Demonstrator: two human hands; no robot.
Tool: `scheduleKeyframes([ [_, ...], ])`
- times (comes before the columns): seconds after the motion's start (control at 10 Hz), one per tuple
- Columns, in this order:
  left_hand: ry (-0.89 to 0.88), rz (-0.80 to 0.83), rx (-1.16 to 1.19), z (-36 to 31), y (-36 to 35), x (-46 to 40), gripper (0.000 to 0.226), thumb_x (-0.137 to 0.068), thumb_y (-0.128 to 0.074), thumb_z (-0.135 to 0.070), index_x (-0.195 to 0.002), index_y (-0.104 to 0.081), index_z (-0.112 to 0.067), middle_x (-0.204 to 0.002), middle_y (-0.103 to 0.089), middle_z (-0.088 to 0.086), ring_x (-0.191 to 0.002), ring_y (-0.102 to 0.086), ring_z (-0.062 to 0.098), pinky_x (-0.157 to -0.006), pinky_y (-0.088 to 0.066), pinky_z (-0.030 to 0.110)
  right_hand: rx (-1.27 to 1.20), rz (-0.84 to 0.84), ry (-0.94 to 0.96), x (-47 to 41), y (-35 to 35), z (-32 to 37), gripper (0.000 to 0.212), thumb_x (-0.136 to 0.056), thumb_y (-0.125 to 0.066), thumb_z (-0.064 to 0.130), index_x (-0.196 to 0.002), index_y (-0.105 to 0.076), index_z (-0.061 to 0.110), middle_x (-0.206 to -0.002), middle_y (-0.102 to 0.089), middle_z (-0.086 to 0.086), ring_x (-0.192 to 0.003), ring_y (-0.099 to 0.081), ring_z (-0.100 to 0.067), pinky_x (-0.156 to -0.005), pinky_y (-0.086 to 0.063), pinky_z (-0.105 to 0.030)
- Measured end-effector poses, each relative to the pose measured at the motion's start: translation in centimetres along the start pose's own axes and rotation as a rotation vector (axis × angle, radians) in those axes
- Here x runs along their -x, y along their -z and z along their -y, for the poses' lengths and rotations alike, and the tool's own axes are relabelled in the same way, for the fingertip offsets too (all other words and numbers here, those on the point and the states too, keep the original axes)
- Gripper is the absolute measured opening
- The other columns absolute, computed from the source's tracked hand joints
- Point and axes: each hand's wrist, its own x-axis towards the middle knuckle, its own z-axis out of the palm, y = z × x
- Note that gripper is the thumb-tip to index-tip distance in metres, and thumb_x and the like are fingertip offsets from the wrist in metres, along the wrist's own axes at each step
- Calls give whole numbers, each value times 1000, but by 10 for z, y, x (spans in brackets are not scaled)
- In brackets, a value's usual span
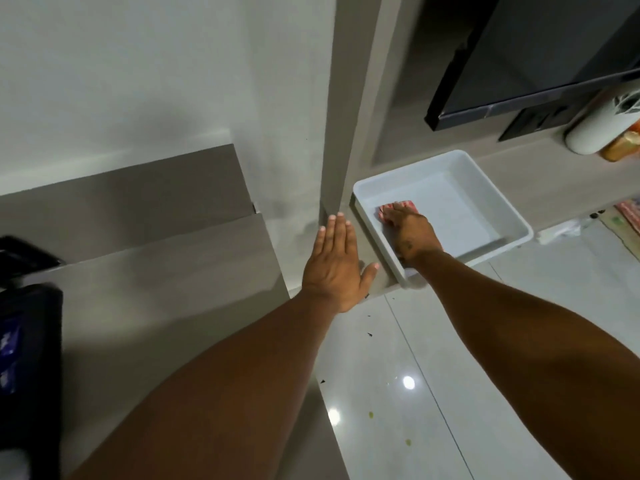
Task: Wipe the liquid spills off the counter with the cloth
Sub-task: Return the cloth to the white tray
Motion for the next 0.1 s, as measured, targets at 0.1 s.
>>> scheduleKeyframes([
  [0.1, 24, -22, 34, 1, 2, 5, 91, -104, -24, -63, -161, 7, 1, -172, 13, 21, -159, 15, 31, -129, 8, 44, 17, -40, 55, 10, -2, 3, 45, -96, -48, 3, -141, -53, 10, -152, -48, -14, -145, -37, -33, -122, -27, -41],
])
